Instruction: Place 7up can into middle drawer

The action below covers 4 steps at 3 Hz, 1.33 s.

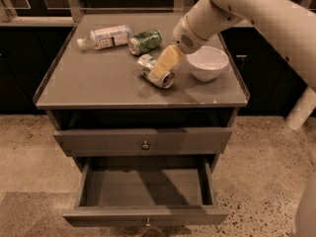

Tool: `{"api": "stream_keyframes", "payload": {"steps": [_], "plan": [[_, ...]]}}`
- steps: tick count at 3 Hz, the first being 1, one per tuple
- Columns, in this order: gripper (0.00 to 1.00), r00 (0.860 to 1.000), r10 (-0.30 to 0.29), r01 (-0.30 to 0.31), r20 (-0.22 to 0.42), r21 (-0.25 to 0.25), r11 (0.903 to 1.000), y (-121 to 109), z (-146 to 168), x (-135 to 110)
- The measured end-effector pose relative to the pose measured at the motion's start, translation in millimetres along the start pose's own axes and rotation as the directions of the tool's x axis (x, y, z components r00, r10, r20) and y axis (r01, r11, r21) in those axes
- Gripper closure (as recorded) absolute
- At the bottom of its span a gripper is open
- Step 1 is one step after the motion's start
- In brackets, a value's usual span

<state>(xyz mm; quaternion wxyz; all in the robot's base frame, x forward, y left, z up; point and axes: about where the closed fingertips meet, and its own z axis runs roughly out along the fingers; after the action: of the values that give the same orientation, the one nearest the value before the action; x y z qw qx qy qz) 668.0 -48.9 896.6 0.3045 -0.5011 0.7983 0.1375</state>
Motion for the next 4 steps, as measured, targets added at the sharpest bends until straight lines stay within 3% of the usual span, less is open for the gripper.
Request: {"api": "stream_keyframes", "payload": {"steps": [2,3,4], "plan": [[0.0,0.999,0.036,-0.037,-0.022,-0.024,0.999,-4.8,41.1,-6.1],[0.0,0.995,0.076,-0.078,-0.064,-0.041,0.9961,-3.7,58.6,10.0],[0.14,0.991,0.095,-0.101,-0.092,-0.06,0.9931,-1.5,75.4,26.4]]}}
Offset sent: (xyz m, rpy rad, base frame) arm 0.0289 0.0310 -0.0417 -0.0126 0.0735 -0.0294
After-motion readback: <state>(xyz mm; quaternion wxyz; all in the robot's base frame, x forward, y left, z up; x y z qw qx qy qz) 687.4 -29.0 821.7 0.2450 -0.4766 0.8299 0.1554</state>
